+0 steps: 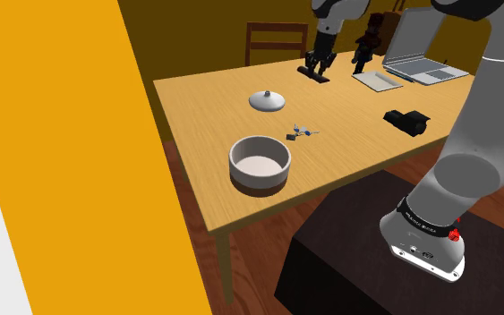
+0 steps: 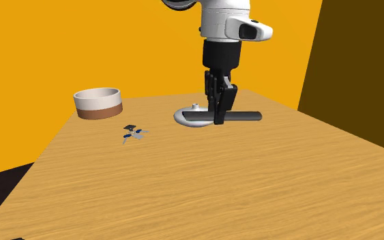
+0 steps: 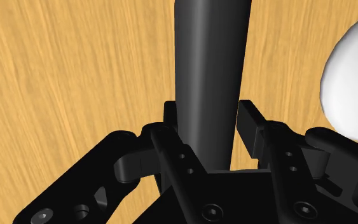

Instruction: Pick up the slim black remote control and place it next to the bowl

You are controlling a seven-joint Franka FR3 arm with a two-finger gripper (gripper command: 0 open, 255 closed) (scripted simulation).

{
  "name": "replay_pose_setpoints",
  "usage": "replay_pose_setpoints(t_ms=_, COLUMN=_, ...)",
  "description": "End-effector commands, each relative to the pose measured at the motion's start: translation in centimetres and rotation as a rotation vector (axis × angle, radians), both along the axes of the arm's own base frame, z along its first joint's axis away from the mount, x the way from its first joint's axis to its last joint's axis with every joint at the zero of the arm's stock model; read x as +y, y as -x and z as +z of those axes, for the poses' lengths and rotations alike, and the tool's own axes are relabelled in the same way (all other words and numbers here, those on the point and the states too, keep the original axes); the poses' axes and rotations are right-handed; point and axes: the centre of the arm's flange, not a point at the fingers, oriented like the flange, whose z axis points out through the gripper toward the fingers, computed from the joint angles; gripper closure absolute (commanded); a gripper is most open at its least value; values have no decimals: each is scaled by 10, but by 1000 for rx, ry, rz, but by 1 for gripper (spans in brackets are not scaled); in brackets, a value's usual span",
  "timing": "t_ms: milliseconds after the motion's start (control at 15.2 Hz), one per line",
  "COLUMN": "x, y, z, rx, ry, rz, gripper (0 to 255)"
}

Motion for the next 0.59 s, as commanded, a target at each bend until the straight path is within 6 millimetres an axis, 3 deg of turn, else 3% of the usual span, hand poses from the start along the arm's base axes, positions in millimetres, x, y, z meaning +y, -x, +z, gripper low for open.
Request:
replay_pose_setpoints(t_ms=0, x=1, y=1, z=11, rx=0, ry=0, rz=0, gripper=255)
replay_pose_setpoints(t_ms=528, x=1, y=1, z=50, rx=0, ry=0, rz=0, gripper=255)
